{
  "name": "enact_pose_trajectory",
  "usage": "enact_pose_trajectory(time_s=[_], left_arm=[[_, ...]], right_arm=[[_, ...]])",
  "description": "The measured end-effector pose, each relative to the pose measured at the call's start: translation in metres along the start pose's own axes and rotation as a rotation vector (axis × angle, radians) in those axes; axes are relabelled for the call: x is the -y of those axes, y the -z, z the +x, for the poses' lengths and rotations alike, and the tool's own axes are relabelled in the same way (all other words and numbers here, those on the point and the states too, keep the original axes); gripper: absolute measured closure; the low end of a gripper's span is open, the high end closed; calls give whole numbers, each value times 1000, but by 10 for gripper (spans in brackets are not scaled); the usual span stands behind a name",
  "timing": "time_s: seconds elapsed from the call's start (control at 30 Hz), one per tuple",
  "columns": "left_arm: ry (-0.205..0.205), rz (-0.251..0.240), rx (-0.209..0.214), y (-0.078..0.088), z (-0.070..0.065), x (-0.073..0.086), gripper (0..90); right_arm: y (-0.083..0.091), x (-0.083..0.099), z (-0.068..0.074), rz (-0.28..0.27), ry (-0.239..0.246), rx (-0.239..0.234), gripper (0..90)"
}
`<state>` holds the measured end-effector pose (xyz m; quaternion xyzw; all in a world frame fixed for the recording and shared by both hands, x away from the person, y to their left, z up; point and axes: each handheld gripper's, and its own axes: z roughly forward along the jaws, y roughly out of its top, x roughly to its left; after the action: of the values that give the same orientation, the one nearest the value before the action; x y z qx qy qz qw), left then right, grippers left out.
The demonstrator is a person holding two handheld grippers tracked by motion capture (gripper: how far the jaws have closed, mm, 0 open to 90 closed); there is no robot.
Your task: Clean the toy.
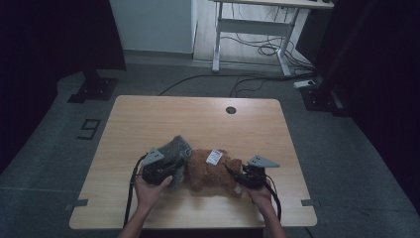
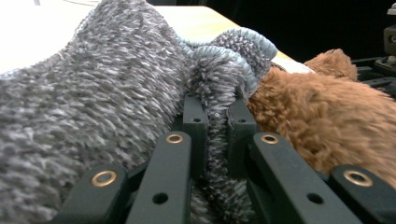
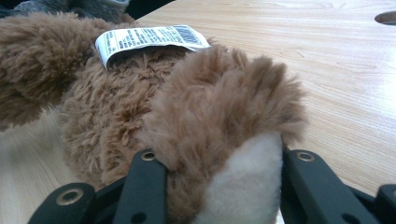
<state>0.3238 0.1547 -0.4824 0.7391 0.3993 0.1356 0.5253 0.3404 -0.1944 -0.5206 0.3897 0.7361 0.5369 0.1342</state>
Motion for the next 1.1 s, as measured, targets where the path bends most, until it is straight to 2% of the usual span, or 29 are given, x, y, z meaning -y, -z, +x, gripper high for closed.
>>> enact_pose_trajectory(time_s=[0.07,0.17,0.3,0.47,0.53,0.63,0.73,0.8,0.87,0.97,1.1], left_arm=[[-1,-3,-7,5,2,-3,814],[-20,-21,-45,13,8,-7,814],[-13,-29,-82,20,18,-5,814],[1,-39,-156,30,28,-1,814],[13,-33,-175,30,34,2,814],[21,-15,-233,30,43,5,815],[56,15,-260,29,54,10,814],[74,20,-259,30,59,11,813],[81,0,-235,33,57,9,813],[61,-47,-192,38,45,1,813],[11,-80,-143,41,25,-9,814]], right_arm=[[0,0,0,1,7,2,648],[-1,0,-2,1,-1,8,649],[-2,0,-4,3,-9,9,649],[-1,0,-3,5,3,14,649],[-1,0,-4,6,-1,11,649],[-2,0,-7,4,-8,11,649],[-3,0,-8,3,-16,13,649],[-3,0,-8,3,-16,19,649],[-3,0,-8,6,-13,25,649],[-3,1,-9,6,-20,33,650],[-3,1,-9,4,-24,35,650]])
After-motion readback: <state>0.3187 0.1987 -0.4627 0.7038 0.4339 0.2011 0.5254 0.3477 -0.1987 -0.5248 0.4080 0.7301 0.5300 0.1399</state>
